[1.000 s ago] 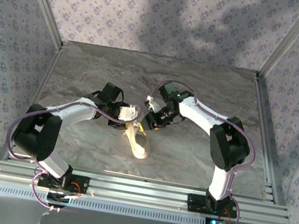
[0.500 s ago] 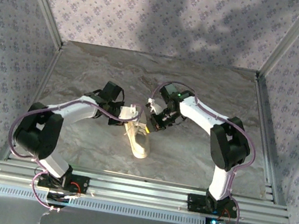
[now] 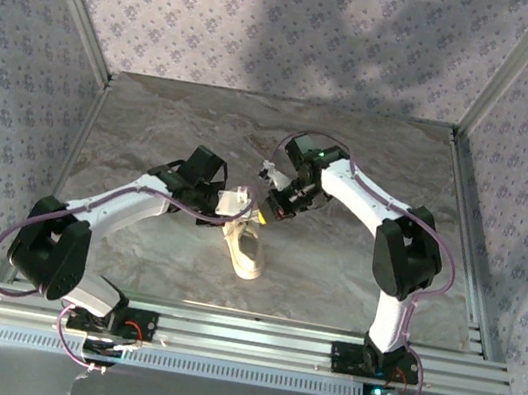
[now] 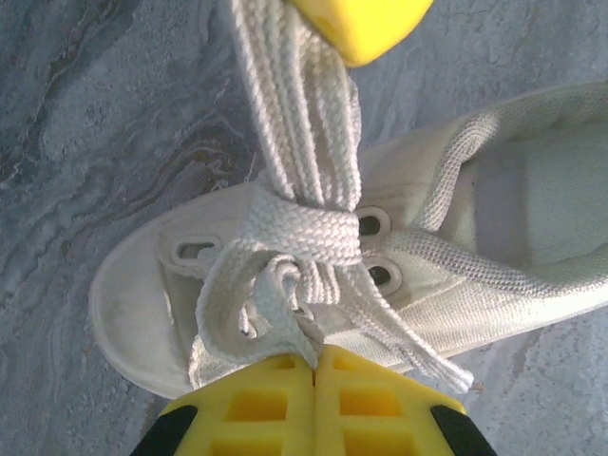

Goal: Tie the shoes

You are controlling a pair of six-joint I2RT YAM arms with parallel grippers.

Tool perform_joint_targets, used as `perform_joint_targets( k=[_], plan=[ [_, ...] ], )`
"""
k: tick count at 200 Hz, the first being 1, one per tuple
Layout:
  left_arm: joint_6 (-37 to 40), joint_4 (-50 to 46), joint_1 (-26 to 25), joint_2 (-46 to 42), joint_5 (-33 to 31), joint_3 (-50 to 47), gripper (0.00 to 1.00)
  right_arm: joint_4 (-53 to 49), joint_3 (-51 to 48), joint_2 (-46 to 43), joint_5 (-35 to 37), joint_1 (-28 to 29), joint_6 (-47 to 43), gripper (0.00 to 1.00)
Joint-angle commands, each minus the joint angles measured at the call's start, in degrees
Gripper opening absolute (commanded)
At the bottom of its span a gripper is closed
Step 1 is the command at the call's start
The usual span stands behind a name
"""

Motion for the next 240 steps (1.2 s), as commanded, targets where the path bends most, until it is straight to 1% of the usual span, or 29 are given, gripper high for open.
perform_joint_targets(
  k=[1,39,73,80,87,91,97,106,110,116,118,129,146,167,184,195,207,225,236,240],
  plan=[
    [-2.9,-3.7,-0.5,-1.7,-0.9,1.1,0.00,-3.7,1.1,1.8,1.3,-0.7,-1.8,0.00],
    [-1.8,-3.7,-2.0,-4.4,0.3,-1.8,0.00,-3.6,0.7,1.8,1.5,-0.7,-2.0,0.00],
    [-0.9,-4.3,-2.0,-4.7,0.6,-1.4,0.00,-2.2,1.1,0.7,0.6,-0.9,-1.8,0.00],
    [-0.9,-4.3,-2.1,-4.6,0.4,-1.3,0.00,-1.8,1.1,0.4,-0.4,-1.1,-1.8,0.05],
    [-0.8,-4.2,-2.0,-4.4,0.2,-1.3,0.00,-1.0,0.8,-0.1,-1.8,-1.3,-1.6,0.15],
    [-0.8,-4.1,-2.0,-4.4,0.1,-1.3,0.00,-0.4,0.6,-0.5,-2.6,-1.5,-1.3,0.17],
    [-0.9,-3.8,-1.9,-4.4,-0.1,-1.5,0.06,0.4,0.1,-1.1,-3.9,-1.7,-0.9,0.19],
    [-0.8,-3.5,-1.8,-4.4,-0.1,-1.8,0.20,1.5,-0.6,-1.7,-6.0,-2.3,-0.4,0.21],
    [-0.8,-3.4,-1.7,-4.4,0.0,-2.0,0.25,1.9,-1.0,-2.0,-6.8,-2.5,-0.2,0.25],
    [-0.6,-3.3,-1.5,-4.7,0.3,-2.1,0.30,2.6,-1.6,-2.6,-8.0,-3.1,0.1,0.30],
    [-0.6,-3.3,-1.5,-4.7,0.3,-2.2,0.31,2.7,-1.9,-2.7,-8.4,-3.3,0.1,0.32],
    [-0.6,-3.0,-1.1,-5.6,1.0,-2.7,0.36,3.1,-2.9,-4.0,-9.7,-4.3,-0.2,0.39],
    [-0.6,-2.3,-0.4,-7.5,2.2,-3.6,0.39,3.5,-5.3,-6.7,-10.3,-6.9,-1.6,0.45],
    [-0.3,-2.0,0.5,-9.8,3.3,-4.0,0.42,7.2,-10.4,-11.1,-10.6,-11.2,-2.7,0.46],
    [0.2,-1.9,0.5,-10.7,4.0,-3.5,0.43,14.8,-16.4,-14.0,-9.1,-15.1,0.4,0.45],
    [0.2,-1.6,0.5,-11.0,4.6,-3.0,0.44,17.3,-18.5,-14.2,-9.4,-16.4,1.1,0.44],
    [0.1,-1.3,0.4,-10.8,5.5,-2.3,0.44,18.2,-19.2,-13.4,-8.1,-15.6,-0.7,0.43],
    [-0.3,0.0,-0.2,-9.5,7.0,-1.4,0.45,19.1,-21.7,-11.9,-3.7,-12.5,-4.4,0.40],
    [-0.5,0.7,-0.7,-8.2,7.9,-0.5,0.45,19.9,-22.7,-11.5,-1.4,-10.3,-6.6,0.41],
    [-0.7,1.0,-0.8,-7.6,8.3,-0.1,0.45,21.7,-23.1,-11.5,-0.6,-9.6,-7.3,0.41]
  ],
)
